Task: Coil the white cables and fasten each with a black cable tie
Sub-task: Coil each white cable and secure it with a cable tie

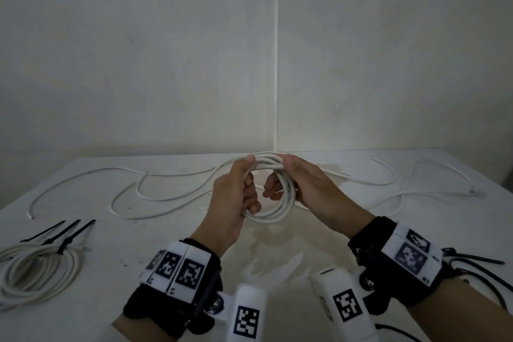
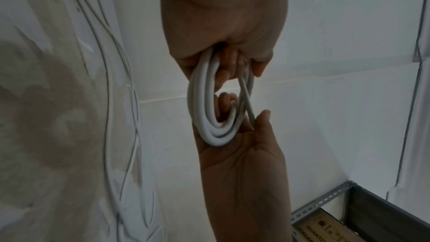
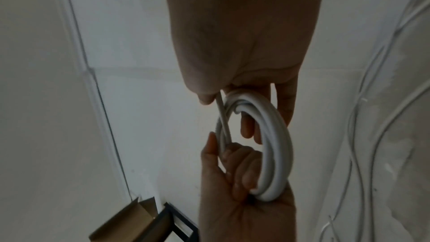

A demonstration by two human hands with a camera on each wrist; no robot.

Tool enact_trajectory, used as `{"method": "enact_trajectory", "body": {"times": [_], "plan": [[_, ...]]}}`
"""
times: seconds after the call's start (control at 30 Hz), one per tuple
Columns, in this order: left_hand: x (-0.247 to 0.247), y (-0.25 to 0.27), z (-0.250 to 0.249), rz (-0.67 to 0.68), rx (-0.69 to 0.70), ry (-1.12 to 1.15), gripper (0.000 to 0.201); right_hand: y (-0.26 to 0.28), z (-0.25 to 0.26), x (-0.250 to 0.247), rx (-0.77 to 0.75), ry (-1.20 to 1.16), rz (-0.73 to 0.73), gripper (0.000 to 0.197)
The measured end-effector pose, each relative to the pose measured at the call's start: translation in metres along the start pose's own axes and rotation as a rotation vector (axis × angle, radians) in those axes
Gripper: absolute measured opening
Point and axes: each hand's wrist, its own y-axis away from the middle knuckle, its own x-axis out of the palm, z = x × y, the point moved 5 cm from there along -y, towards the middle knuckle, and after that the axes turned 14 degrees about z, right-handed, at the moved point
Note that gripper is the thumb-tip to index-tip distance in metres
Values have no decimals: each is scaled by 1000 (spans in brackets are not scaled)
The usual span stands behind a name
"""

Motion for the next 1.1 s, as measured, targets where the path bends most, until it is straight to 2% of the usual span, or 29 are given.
{"method": "enact_trajectory", "body": {"times": [0.07,0.17,0.33,0.43,0.53,0.63,0.83,1.0,1.1], "plan": [[-2,-2,-1,0,9,-13,42,0,2,0,1,-62,7,31],[-1,-8,-1,53,7,-25,44,-1,5,-2,-31,-23,-23,26],[-4,-12,10,272,-145,-26,55,2,2,-5,-25,213,-24,22],[1,-13,14,327,-199,-3,50,5,-2,-7,-24,376,-38,19],[9,-12,20,274,-188,49,51,6,-6,-10,-29,427,-64,21],[16,-12,24,176,-144,-31,48,8,-10,-13,-34,415,-74,21],[22,-22,22,32,-58,-58,44,12,-21,-25,-3,-19,-59,29],[22,-33,35,11,-65,-90,44,12,-36,-36,27,-8,-18,27],[25,-42,47,76,-90,-138,44,15,-50,-45,18,-13,-52,27]]}}
